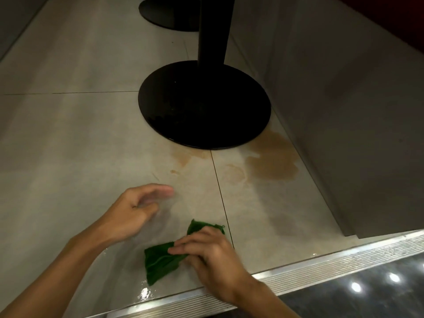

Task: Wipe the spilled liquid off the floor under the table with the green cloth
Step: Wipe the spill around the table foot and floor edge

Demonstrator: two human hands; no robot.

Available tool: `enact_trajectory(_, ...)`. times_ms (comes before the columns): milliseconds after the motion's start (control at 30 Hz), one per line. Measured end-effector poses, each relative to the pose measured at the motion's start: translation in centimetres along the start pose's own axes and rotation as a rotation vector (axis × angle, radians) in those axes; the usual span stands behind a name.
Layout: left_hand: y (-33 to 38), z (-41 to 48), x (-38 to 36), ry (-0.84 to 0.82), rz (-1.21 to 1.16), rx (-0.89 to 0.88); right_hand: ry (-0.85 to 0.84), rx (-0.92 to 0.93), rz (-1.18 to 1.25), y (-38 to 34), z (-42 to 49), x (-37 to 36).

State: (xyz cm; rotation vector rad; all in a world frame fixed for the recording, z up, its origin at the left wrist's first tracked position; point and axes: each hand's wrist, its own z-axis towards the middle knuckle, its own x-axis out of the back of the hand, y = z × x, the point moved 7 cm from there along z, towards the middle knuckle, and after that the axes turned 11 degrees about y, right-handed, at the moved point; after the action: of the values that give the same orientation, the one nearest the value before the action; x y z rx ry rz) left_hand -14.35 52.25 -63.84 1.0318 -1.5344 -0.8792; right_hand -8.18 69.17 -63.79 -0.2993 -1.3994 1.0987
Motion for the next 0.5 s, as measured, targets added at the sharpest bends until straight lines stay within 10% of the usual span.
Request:
enact_trajectory(200,5.6,-4.0,-3.3,-0.646,-0.144,0.103,0.067,-0.003,0.235,-1.8,4.4,2.7)
enact_trajectory(500,7.6,-0.5,-1.3,-0.151,0.025,-0.144,0.106,-0.027,0.314,-3.3,11.3,5.8)
